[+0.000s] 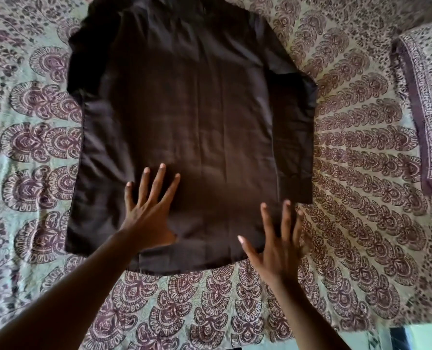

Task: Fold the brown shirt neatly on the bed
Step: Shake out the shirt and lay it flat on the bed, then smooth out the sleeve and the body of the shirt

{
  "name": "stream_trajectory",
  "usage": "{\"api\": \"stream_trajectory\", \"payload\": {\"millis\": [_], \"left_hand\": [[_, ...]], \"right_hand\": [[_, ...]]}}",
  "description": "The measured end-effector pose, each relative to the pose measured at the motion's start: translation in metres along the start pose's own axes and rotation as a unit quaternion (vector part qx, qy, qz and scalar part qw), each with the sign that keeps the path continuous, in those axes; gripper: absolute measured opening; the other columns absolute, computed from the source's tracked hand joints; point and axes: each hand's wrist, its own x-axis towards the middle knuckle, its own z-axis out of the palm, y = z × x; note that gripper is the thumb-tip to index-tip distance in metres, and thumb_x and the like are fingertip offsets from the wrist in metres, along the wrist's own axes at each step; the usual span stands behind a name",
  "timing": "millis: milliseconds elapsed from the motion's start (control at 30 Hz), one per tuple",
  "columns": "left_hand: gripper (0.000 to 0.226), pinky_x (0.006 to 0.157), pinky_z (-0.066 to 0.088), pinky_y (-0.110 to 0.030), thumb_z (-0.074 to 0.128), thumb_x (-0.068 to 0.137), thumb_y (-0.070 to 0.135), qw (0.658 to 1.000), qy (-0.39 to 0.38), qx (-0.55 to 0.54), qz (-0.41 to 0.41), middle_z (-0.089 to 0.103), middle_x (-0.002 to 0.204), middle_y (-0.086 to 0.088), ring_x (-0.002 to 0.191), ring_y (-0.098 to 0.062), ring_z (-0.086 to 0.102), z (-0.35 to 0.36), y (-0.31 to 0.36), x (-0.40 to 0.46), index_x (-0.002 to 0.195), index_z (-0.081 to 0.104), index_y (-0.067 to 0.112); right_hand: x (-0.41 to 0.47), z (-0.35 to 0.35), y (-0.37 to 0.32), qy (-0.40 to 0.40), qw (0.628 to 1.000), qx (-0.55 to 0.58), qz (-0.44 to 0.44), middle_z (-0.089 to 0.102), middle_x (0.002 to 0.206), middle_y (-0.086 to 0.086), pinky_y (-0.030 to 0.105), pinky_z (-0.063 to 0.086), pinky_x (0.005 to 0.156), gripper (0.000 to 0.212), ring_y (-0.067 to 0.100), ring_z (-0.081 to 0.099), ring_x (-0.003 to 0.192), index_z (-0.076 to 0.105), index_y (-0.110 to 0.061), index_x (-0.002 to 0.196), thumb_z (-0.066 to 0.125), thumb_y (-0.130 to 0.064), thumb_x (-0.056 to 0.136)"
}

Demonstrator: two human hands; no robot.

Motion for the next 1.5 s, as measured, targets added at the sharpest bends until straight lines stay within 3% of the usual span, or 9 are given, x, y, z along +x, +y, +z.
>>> {"api": "stream_trajectory", "payload": {"millis": [133,300,500,700,833,933,1033,1167,1500], "left_hand": [[0.142,0.118,0.012,-0.07,0.074,0.046,0.065,0.996,-0.02,0.002,0.083,-0.022,0.171,-0.001,0.159,-0.031,-0.012,0.005,0.038,-0.01,0.164,-0.001,0.038],[0.138,0.115,0.017,-0.072,0.073,0.045,0.055,0.996,-0.067,0.021,0.063,-0.015,0.172,-0.01,0.159,-0.036,-0.003,0.007,0.062,-0.014,0.164,0.006,0.035],[0.086,0.095,0.043,-0.056,0.077,0.064,0.042,0.997,0.056,0.029,-0.039,0.055,0.134,-0.014,0.118,-0.039,0.055,-0.014,0.126,0.028,0.142,0.05,0.014],[0.062,0.098,0.047,-0.052,0.067,0.081,0.03,0.998,0.036,-0.051,-0.02,0.05,0.143,-0.009,0.13,-0.036,0.05,-0.046,0.2,0.127,0.139,0.049,0.016],[0.054,0.099,0.046,-0.053,0.049,0.1,0.029,0.979,0.028,-0.186,-0.079,0.054,0.136,-0.015,0.125,-0.042,0.054,-0.054,0.242,0.186,0.149,0.032,0.015],[0.055,0.084,0.054,-0.047,0.042,0.102,0.018,0.935,-0.003,-0.337,-0.111,0.067,0.111,-0.013,0.104,-0.042,0.067,-0.06,0.265,0.206,0.154,0.024,0.024],[0.061,0.088,0.055,-0.05,0.037,0.097,0.03,0.923,0.017,-0.359,-0.14,0.067,0.121,-0.008,0.107,-0.039,0.066,-0.07,0.284,0.213,0.156,0.02,0.035],[0.072,0.108,0.044,-0.052,0.06,0.093,0.029,0.967,-0.001,-0.208,-0.147,0.04,0.153,-0.004,0.141,-0.036,0.039,-0.068,0.294,0.23,0.158,0.03,0.025],[0.099,0.102,0.048,-0.054,0.083,0.074,0.03,0.97,-0.016,-0.105,-0.219,0.028,0.156,-0.001,0.142,-0.032,0.03,-0.055,0.329,0.242,0.156,0.027,0.03]], "right_hand": [[0.01,0.012,-0.011,-0.024,0.987,-0.01,-0.158,-0.006,0.174,-0.005,0.065,0.026,0.117,0.073,0.033,0.003,0.16,0.013,-0.055,0.159,0.034,-0.081,0.093],[-0.005,0.017,0.032,-0.02,0.999,0.009,-0.027,-0.001,0.174,-0.006,0.063,0.027,0.117,0.067,0.033,0.015,0.158,0.02,-0.052,0.159,0.027,-0.076,0.097],[0.031,-0.009,0.061,0.058,0.992,0.104,0.03,0.026,0.168,0.005,0.064,0.03,0.114,0.063,0.033,0.029,0.15,0.041,-0.037,0.153,0.041,-0.066,0.098],[0.135,-0.031,0.076,0.093,0.968,0.202,0.12,0.045,0.15,0.021,0.065,0.043,0.105,0.087,0.043,0.042,0.138,0.041,-0.015,0.153,0.048,-0.074,0.09],[0.178,-0.035,0.066,0.008,0.94,0.293,0.172,0.039,0.158,0.019,0.06,0.044,0.106,0.091,0.042,0.04,0.142,0.034,-0.012,0.157,0.08,-0.043,0.085],[0.193,-0.041,0.08,0.023,0.907,0.382,0.175,0.07,0.12,0.004,0.046,0.052,0.093,0.059,0.031,0.066,0.113,0.057,-0.017,0.133,0.083,-0.022,0.08],[0.213,-0.06,0.119,0.028,0.869,0.453,0.197,0.066,0.083,-0.006,0.029,0.046,0.068,0.011,0.024,0.068,0.08,0.073,-0.025,0.099,0.065,-0.022,0.091],[0.257,-0.102,0.191,0.136,0.898,0.385,0.165,0.064,0.091,0.006,0.019,0.037,0.057,0.012,0.016,0.057,0.072,0.071,-0.012,0.099,0.059,-0.01,0.096],[0.369,-0.207,0.276,0.344,0.926,0.118,-0.099,0.062,0.105,0.018,0.029,0.037,0.068,0.027,0.025,0.053,0.09,0.071,-0.005,0.115,0.061,-0.006,0.09]]}}
